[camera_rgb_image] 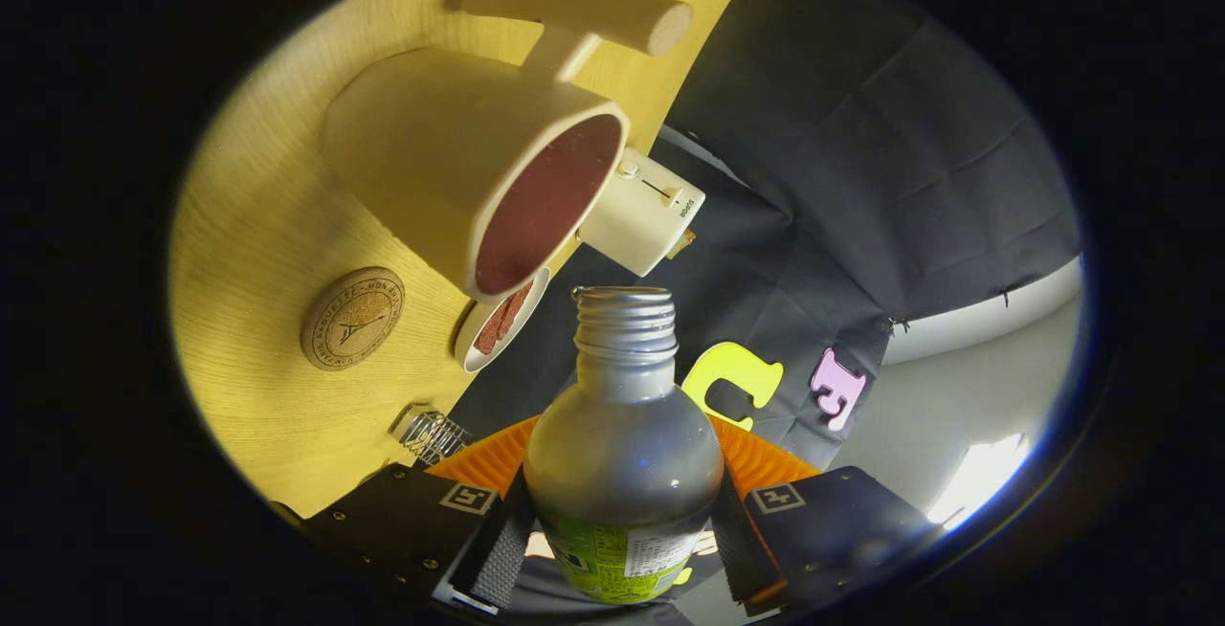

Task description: Take the bottle from table, then pour the juice into the cup, finally place the bottle on the coaster

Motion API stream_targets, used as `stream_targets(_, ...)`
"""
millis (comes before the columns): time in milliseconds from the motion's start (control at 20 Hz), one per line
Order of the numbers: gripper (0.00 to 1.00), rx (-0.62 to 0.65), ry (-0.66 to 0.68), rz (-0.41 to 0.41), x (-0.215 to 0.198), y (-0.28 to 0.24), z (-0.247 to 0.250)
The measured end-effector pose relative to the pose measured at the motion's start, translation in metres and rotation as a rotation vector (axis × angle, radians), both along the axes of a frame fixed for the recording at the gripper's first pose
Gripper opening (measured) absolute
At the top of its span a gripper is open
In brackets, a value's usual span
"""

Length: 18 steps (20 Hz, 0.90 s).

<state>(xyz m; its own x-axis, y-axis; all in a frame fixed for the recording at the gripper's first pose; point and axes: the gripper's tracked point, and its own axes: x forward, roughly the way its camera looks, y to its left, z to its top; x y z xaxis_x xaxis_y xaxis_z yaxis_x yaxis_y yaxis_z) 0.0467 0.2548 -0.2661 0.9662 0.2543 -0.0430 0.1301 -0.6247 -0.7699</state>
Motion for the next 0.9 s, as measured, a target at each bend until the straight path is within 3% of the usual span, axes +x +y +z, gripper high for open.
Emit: stream_targets(900, 0.81, 0.049, 0.039, -0.038, 0.000, -0.003, -0.011)
